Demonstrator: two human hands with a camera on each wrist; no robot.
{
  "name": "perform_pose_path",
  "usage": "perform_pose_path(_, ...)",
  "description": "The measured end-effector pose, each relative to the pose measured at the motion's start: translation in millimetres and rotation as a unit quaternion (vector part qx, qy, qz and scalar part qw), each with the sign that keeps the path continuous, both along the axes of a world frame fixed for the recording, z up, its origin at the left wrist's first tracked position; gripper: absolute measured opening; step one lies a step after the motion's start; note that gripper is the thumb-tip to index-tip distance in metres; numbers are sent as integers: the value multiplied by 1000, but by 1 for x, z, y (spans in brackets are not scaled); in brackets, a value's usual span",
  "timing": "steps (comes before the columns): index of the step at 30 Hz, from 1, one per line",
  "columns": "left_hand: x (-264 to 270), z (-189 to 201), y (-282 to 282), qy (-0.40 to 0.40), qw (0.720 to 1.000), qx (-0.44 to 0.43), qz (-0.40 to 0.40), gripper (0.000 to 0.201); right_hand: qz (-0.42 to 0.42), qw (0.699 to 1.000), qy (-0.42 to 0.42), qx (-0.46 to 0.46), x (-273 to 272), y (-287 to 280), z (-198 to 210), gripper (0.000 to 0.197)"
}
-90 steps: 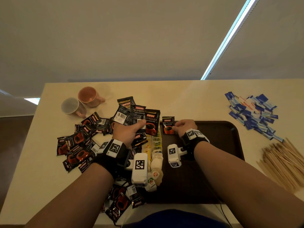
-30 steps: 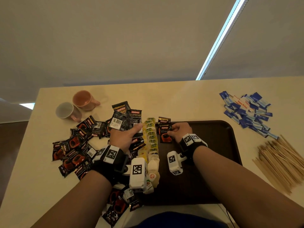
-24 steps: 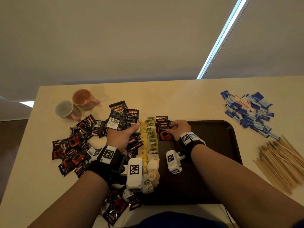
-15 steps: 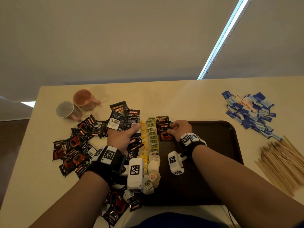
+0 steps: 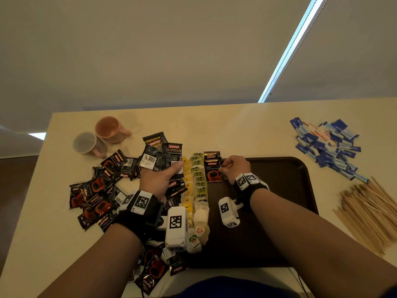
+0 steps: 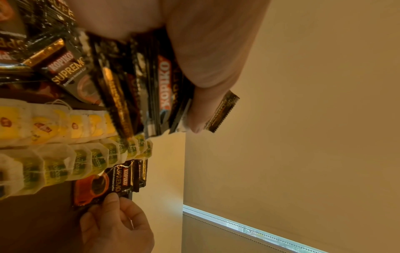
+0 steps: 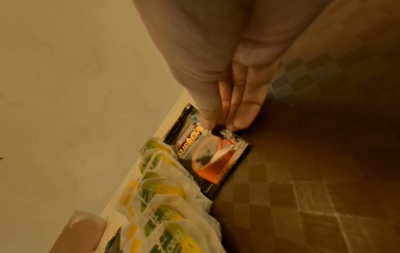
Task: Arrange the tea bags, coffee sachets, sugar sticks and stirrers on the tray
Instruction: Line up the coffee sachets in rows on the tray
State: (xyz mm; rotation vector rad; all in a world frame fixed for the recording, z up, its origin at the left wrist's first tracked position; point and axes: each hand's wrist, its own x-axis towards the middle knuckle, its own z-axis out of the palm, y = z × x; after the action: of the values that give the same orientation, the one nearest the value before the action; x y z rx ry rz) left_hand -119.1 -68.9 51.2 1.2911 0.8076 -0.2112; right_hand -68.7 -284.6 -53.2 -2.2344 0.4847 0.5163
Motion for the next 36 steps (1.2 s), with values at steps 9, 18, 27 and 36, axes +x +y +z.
perform_pose_path(9,-4,-5,-6,-23,999,-13,-41,51,51,992,-117,-6,-5,4,54,28)
perform_pose_path(18,-16,5,-26,-73,986,-76,-128,62,36,962,-80,257,-26,38,119,18)
perform_pose_path(27,-22,4,-30,-92,985,0,-145,70,14,985,-130,109,-35,34,123,42)
perform_pose_path(36,-16,19,-34,-103,982,55,-151,32,32,986,-130,98,-35,40,139,58)
